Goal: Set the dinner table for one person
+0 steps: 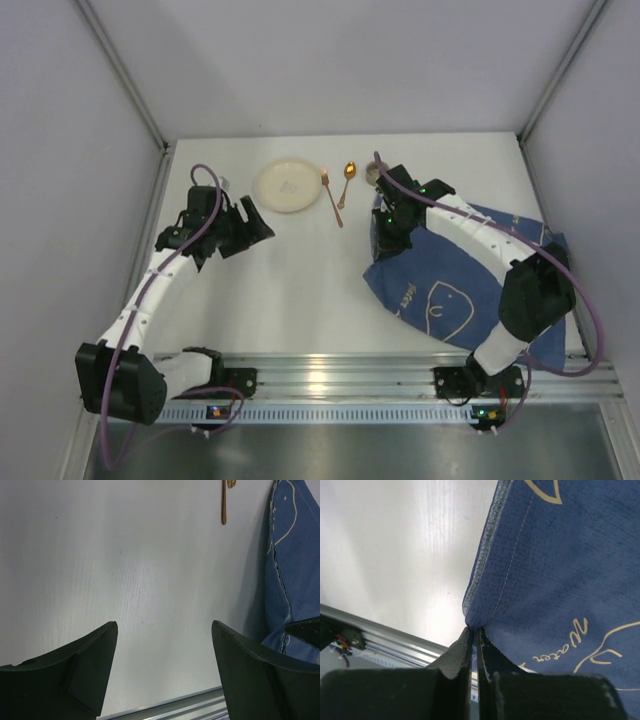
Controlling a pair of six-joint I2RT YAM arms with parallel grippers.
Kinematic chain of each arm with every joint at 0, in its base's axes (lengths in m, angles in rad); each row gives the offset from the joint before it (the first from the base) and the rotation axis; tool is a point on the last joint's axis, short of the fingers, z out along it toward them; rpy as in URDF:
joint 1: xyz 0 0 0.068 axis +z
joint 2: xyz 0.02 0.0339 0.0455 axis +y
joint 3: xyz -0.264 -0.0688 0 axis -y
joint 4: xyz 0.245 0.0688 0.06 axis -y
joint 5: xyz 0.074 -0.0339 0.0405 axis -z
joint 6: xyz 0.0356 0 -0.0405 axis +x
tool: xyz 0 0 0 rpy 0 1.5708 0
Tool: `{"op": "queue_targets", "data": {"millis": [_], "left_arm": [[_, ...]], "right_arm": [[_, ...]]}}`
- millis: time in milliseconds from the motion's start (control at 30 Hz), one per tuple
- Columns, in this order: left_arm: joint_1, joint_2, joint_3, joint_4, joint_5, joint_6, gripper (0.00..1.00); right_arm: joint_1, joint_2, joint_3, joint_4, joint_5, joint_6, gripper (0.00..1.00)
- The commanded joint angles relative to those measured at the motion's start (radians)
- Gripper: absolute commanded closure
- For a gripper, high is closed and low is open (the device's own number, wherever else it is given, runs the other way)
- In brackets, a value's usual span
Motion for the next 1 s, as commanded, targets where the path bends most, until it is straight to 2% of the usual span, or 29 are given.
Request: {"op": "queue_targets", "data": {"millis": [0, 133, 200, 233, 267, 300, 333, 467, 567, 667, 800, 900, 967], "left_arm": [[-0.011, 0.014, 0.028, 0.0, 0.001, 0.007, 0.19], [-0.022, 0.05, 0.041, 0.02, 0.012, 0.011, 0.19], [-0.03, 0.082, 0.06, 0.027, 0.015, 0.014, 0.19], [-0.039, 0.094, 0.067, 0.03, 0.017, 0.017, 0.19], [-0.043, 0.12, 0.084, 0.035, 0.02, 0.019, 0.19], [-0.054, 0.135, 0.09, 0.047, 0.024, 0.019, 0.19], [-0.06, 0.151, 0.098, 0.056, 0.033, 0.019, 0.19], [-0.137, 0.29, 0.143, 0.121, 0.052, 0.004, 0.19], [-0.246, 0.437, 0.237, 0.133, 0.021, 0.013, 0.2], [-0.358, 0.616, 0.382, 0.086, -0.003, 0.028, 0.24], [-0.485, 0.816, 0.613, 0.003, -0.042, 0.036, 0.25], [-0.537, 0.939, 0.736, -0.028, -0.052, 0.054, 0.25], [-0.559, 1.034, 0.813, -0.077, -0.109, 0.08, 0.25]], "right_arm": [[0.03, -0.06, 0.048, -0.117, -0.044, 0.029, 1.0], [0.07, -0.085, 0.089, -0.151, -0.072, 0.036, 1.0], [0.091, -0.091, 0.108, -0.188, -0.089, 0.025, 0.86], [0.1, -0.094, 0.134, -0.203, -0.089, 0.022, 0.71], [0.123, -0.106, 0.146, -0.236, -0.089, 0.017, 0.31], [0.13, -0.115, 0.174, -0.253, -0.089, 0.016, 0.05], [0.136, -0.121, 0.187, -0.275, -0.078, 0.017, 0.0], [0.136, -0.167, 0.255, -0.355, 0.003, 0.023, 0.0], [0.116, -0.195, 0.257, -0.367, 0.084, 0.032, 0.0], [0.058, -0.221, 0.235, -0.359, 0.097, 0.029, 0.0], [-0.017, -0.266, 0.201, -0.349, 0.086, 0.005, 0.0], [-0.068, -0.302, 0.16, -0.347, 0.074, -0.004, 0.0], [-0.094, -0.333, 0.14, -0.343, 0.065, -0.003, 0.0]]}}
